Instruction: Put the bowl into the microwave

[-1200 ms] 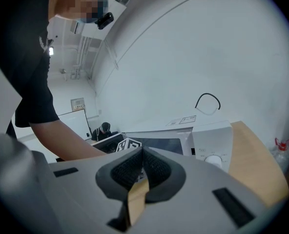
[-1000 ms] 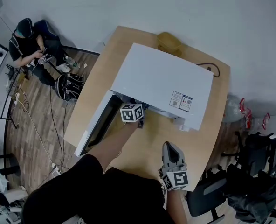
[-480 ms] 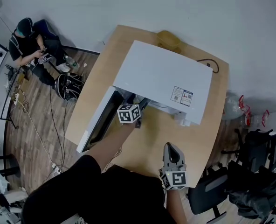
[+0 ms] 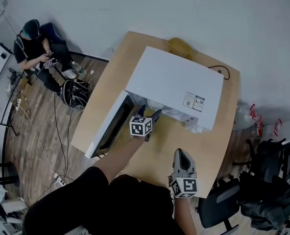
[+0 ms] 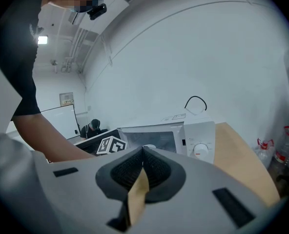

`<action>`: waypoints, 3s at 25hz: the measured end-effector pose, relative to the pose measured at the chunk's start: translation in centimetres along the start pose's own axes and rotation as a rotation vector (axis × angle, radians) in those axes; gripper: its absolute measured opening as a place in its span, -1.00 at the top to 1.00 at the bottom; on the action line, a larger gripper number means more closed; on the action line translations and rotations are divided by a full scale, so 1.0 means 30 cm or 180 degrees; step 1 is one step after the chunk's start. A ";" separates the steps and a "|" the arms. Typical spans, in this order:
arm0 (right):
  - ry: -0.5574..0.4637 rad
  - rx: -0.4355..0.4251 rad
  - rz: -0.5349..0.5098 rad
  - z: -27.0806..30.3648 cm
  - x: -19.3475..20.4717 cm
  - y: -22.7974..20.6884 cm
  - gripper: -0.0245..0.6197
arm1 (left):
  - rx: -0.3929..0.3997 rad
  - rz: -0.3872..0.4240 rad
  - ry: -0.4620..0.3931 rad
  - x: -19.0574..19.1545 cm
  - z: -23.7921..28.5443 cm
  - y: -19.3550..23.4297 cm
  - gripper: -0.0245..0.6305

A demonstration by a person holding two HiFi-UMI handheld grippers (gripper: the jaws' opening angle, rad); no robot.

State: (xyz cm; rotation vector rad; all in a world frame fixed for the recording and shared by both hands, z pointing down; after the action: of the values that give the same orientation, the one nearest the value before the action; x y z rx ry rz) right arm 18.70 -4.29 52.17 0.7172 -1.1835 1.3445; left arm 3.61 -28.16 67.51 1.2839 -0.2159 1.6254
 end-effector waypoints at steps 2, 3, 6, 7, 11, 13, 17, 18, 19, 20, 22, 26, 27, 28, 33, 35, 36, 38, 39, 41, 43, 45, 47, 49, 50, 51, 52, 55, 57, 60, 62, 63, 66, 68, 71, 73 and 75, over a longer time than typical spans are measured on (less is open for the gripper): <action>0.0016 -0.0008 -0.0004 -0.001 0.007 0.014 0.74 | 0.0051 0.0310 0.0079 0.005 0.002 -0.015 -0.20; 0.0026 -0.0014 -0.0016 -0.002 0.010 0.021 0.74 | 0.0073 0.0435 0.0130 0.010 0.005 -0.020 -0.20; 0.0047 -0.0033 -0.0030 -0.004 0.015 0.032 0.74 | 0.0073 0.0585 0.0254 0.019 0.016 -0.019 -0.20; 0.0054 -0.0035 -0.0027 -0.004 0.017 0.031 0.74 | 0.0047 0.0574 0.0276 0.018 0.022 -0.014 -0.20; 0.0094 -0.0036 -0.0002 -0.003 0.030 0.011 0.74 | -0.0072 0.0501 0.0323 0.002 0.050 0.003 -0.20; 0.0109 -0.0028 0.0015 -0.001 0.029 -0.001 0.74 | -0.0108 0.0526 0.0370 -0.004 0.065 0.004 -0.20; 0.0098 -0.0002 0.0060 0.008 0.027 -0.031 0.74 | -0.0097 0.0643 0.0441 -0.015 0.101 -0.002 -0.20; 0.0097 0.0003 0.0071 0.009 0.026 -0.037 0.74 | -0.0087 0.0685 0.0453 -0.017 0.111 -0.005 -0.20; 0.0099 0.0006 0.0078 0.011 0.026 -0.042 0.74 | -0.0078 0.0715 0.0456 -0.020 0.120 -0.007 -0.20; 0.0102 0.0007 0.0085 0.013 0.025 -0.047 0.74 | -0.0076 0.0736 0.0452 -0.024 0.128 -0.008 -0.20; 0.0111 0.0010 0.0098 0.017 0.027 -0.058 0.74 | -0.0087 0.0779 0.0448 -0.031 0.146 -0.009 -0.20; 0.0149 0.0034 0.0112 0.030 0.031 -0.087 0.74 | -0.0109 0.0816 0.0461 -0.035 0.176 -0.009 -0.20; 0.0155 0.0031 0.0125 0.034 0.030 -0.094 0.74 | -0.0115 0.0801 0.0452 -0.037 0.183 -0.009 -0.20; 0.0152 0.0021 0.0147 0.038 0.030 -0.101 0.74 | -0.0124 0.0787 0.0440 -0.041 0.190 -0.009 -0.20; 0.0152 0.0059 0.0176 0.054 0.020 -0.141 0.74 | -0.0165 0.0762 0.0409 -0.061 0.235 -0.015 -0.20; 0.0126 0.0057 0.0195 0.062 0.014 -0.155 0.74 | -0.0158 0.0733 0.0411 -0.072 0.251 -0.016 -0.20; 0.0108 0.0051 0.0204 0.063 0.012 -0.159 0.74 | -0.0154 0.0737 0.0415 -0.076 0.256 -0.015 -0.20; 0.0096 0.0062 0.0202 0.059 0.007 -0.159 0.74 | -0.0141 0.0761 0.0419 -0.076 0.255 -0.016 -0.20; 0.0099 0.0071 0.0213 0.055 0.006 -0.156 0.74 | -0.0131 0.0762 0.0419 -0.074 0.249 -0.018 -0.20; 0.0095 0.0081 0.0287 0.050 0.005 -0.149 0.74 | -0.0090 0.0761 0.0421 -0.073 0.234 -0.023 -0.20; 0.0087 0.0099 0.0336 0.041 0.009 -0.143 0.74 | -0.0024 0.0804 0.0424 -0.076 0.213 -0.039 -0.20; 0.0083 0.0123 0.0323 0.027 0.016 -0.130 0.74 | 0.0041 0.0831 0.0401 -0.077 0.180 -0.058 -0.20; 0.0078 0.0131 0.0279 0.015 0.021 -0.106 0.74 | 0.0098 0.0817 0.0359 -0.078 0.133 -0.072 -0.20; 0.0077 0.0137 0.0225 0.006 0.022 -0.079 0.74 | 0.0143 0.0795 0.0313 -0.084 0.076 -0.084 -0.20; 0.0078 0.0137 0.0206 0.001 0.022 -0.065 0.74 | 0.0164 0.0775 0.0290 -0.086 0.042 -0.091 -0.20; 0.0077 0.0131 0.0192 -0.005 0.023 -0.049 0.74 | 0.0185 0.0749 0.0267 -0.088 0.004 -0.098 -0.20; 0.0071 0.0121 0.0178 -0.012 0.025 -0.030 0.74 | 0.0211 0.0725 0.0241 -0.088 -0.037 -0.105 -0.20; 0.0023 0.0075 0.0107 -0.030 0.026 0.041 0.74 | 0.0314 0.0733 0.0154 -0.090 -0.177 -0.125 -0.20; -0.0021 0.0087 0.0089 -0.043 0.021 0.085 0.74 | 0.0363 0.0762 0.0075 -0.098 -0.279 -0.137 -0.20; -0.0069 0.0177 0.0034 -0.081 0.018 0.154 0.74 | 0.0392 0.0768 -0.0069 -0.106 -0.448 -0.161 -0.20; -0.0088 0.0230 -0.0029 -0.115 0.028 0.206 0.74 | 0.0402 0.0834 -0.0212 -0.108 -0.570 -0.176 -0.20; -0.0100 0.0267 -0.0019 -0.133 0.033 0.229 0.74 | 0.0426 0.0840 -0.0309 -0.109 -0.631 -0.184 -0.20; -0.0176 0.0402 0.0003 -0.202 0.039 0.291 0.74 | 0.0546 0.0627 -0.0557 -0.097 -0.800 -0.199 -0.20; -0.0220 0.0453 -0.0069 -0.247 0.049 0.335 0.74 | 0.0645 0.0500 -0.0624 -0.076 -0.901 -0.211 -0.20; -0.0203 0.0492 -0.0045 -0.321 0.081 0.398 0.74 | 0.0856 0.0419 -0.0707 -0.036 -1.050 -0.249 -0.20; -0.0149 0.0525 0.0026 -0.369 0.097 0.439 0.74 | 0.1061 0.0297 -0.0805 -0.021 -1.146 -0.278 -0.20; -0.0069 0.0578 -0.0004 -0.407 0.106 0.475 0.74 | 0.1220 0.0141 -0.0934 -0.021 -1.229 -0.297 -0.19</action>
State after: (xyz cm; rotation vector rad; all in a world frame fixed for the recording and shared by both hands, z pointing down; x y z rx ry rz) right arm 7.22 10.33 48.10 0.8636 -1.0868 1.4592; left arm -12.62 -0.04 47.88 1.8246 -0.1136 1.5576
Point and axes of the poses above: the fingertips, and each gripper's own axes: z forward along the fingers, y to its left, x out of its underside, the point moved 7 cm from there along -z, backward along the fingers, and after that the axes turned 1 degree about x, right-handed, at the moved point
